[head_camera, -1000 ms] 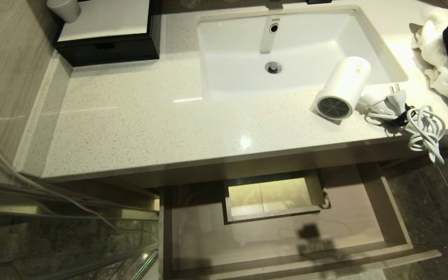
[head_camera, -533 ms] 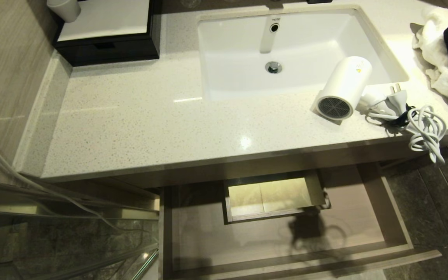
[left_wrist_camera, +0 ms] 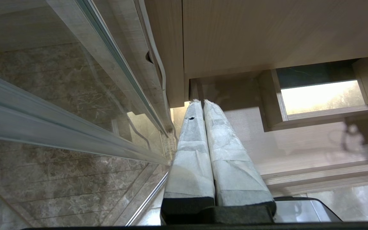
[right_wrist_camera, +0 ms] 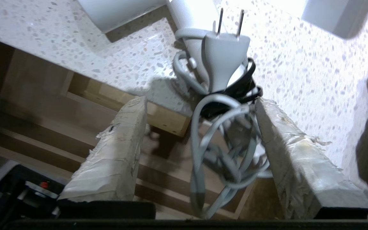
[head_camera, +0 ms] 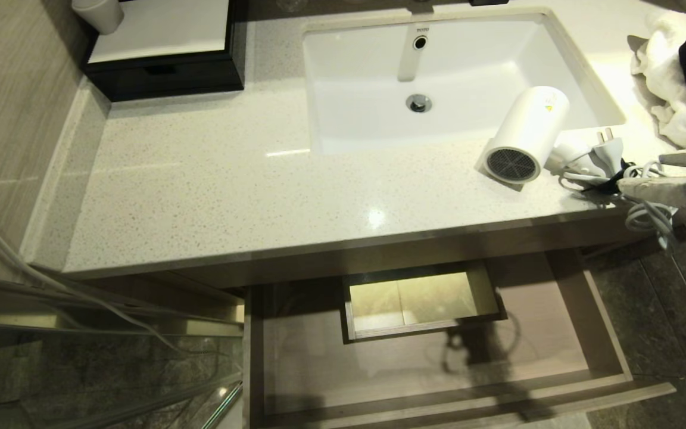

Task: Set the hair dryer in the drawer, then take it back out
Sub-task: Pick up the hairdryer

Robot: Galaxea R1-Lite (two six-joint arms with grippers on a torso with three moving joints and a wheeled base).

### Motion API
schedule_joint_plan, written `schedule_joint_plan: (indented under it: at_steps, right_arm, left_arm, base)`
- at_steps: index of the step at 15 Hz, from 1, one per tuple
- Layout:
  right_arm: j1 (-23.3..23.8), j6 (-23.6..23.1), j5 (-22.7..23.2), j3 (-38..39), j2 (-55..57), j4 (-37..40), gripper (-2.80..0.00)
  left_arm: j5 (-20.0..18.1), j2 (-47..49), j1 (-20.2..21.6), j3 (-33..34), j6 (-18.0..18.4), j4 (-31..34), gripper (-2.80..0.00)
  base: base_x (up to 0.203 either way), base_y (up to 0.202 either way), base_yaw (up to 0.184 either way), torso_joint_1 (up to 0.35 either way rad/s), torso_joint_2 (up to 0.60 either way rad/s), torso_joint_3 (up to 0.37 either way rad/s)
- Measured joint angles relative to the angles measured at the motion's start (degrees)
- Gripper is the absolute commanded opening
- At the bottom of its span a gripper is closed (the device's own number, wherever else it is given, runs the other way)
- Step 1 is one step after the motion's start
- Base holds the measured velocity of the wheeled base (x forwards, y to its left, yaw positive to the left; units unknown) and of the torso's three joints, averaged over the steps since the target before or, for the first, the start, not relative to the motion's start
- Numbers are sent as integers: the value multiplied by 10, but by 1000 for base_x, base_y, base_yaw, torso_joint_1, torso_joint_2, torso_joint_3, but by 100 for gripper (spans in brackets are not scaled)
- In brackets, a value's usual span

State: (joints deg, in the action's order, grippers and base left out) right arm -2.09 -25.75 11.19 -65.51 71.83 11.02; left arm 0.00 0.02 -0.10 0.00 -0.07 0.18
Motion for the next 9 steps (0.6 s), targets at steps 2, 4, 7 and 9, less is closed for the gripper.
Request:
schedule_joint_plan:
  at_steps: [2, 4, 7, 9]
  right_arm:
    - [22, -47, 33, -8, 28, -25, 0]
    - [44, -86, 74, -26, 55, -32, 0]
    - [62, -108, 120, -37, 85, -39, 0]
    - [66, -113, 145, -39, 100, -39, 0]
  left_arm:
    - [0, 0, 0, 0, 0, 0, -280]
    - [0, 0, 0, 0, 0, 0, -280]
    - [0, 0, 0, 0, 0, 0, -280]
    - [0, 0, 0, 0, 0, 0, -280]
  base:
    - [0, 0, 0, 0, 0, 0]
    - [0, 0, 0, 0, 0, 0]
    - [0, 0, 0, 0, 0, 0]
    - [0, 0, 0, 0, 0, 0]
